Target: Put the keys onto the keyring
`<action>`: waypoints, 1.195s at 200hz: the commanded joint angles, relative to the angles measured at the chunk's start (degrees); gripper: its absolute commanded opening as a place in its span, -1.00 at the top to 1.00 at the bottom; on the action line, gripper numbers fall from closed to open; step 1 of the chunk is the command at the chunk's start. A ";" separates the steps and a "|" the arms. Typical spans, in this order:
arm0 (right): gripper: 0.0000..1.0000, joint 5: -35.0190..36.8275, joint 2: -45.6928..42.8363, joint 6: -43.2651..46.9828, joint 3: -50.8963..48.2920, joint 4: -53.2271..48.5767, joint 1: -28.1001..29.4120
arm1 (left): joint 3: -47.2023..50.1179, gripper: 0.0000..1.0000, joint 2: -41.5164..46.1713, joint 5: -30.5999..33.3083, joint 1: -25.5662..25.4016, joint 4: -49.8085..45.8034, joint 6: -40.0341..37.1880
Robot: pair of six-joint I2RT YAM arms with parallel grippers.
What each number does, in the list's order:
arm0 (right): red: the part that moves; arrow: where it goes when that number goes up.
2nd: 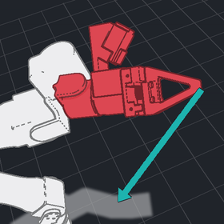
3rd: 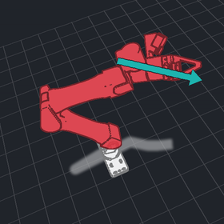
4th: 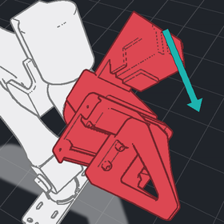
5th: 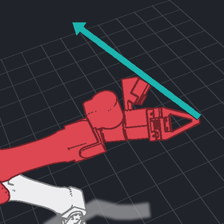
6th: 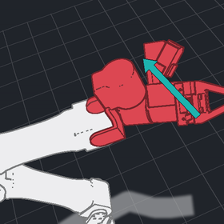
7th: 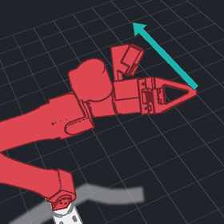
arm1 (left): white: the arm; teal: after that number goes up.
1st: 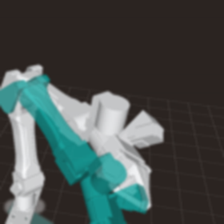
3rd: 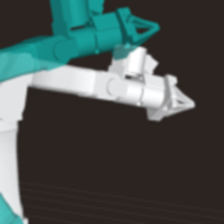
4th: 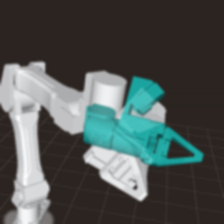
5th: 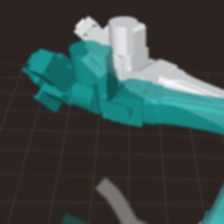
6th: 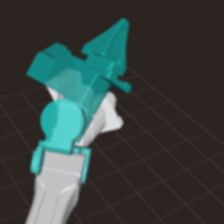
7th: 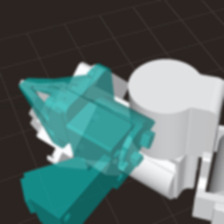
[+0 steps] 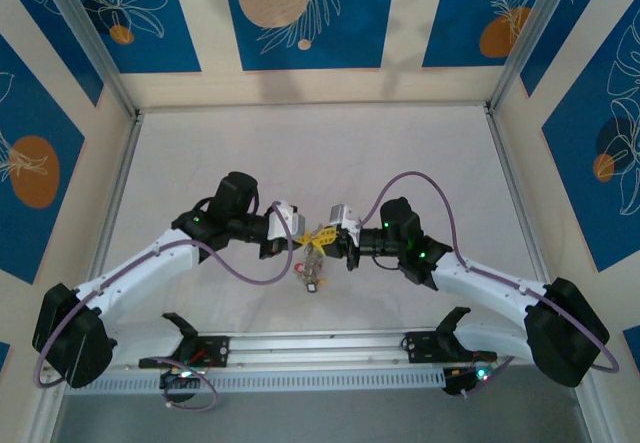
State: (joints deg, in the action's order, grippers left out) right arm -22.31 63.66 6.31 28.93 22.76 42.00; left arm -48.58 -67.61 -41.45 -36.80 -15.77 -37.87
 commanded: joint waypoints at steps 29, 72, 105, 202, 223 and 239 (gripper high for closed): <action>1.00 0.43 -0.82 4.79 3.92 -7.35 0.94 | -4.16 0.45 -1.22 0.69 -0.56 -3.78 -0.87; 1.00 2.22 0.06 7.55 6.50 -11.46 2.08 | -5.83 0.41 -3.04 -0.75 -0.81 -6.78 -2.13; 1.00 2.66 0.02 7.41 6.49 -10.50 2.21 | -6.92 0.47 -3.78 0.17 -0.94 -10.02 -4.13; 1.00 2.12 -0.07 8.91 7.35 -11.61 2.64 | -8.44 1.00 -5.38 -1.15 -1.84 -12.71 -6.18; 0.92 2.13 -0.44 8.81 6.36 -10.51 2.65 | -6.87 1.00 -3.49 -0.03 -1.93 -9.98 -4.94; 0.72 2.85 -1.70 8.01 3.95 -7.75 2.65 | -4.24 1.00 -0.38 -0.84 -1.06 -4.24 -2.47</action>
State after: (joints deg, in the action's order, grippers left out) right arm -19.20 63.92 14.22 34.06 9.91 43.92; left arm -54.98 -71.68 -40.40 -37.85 -26.02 -42.37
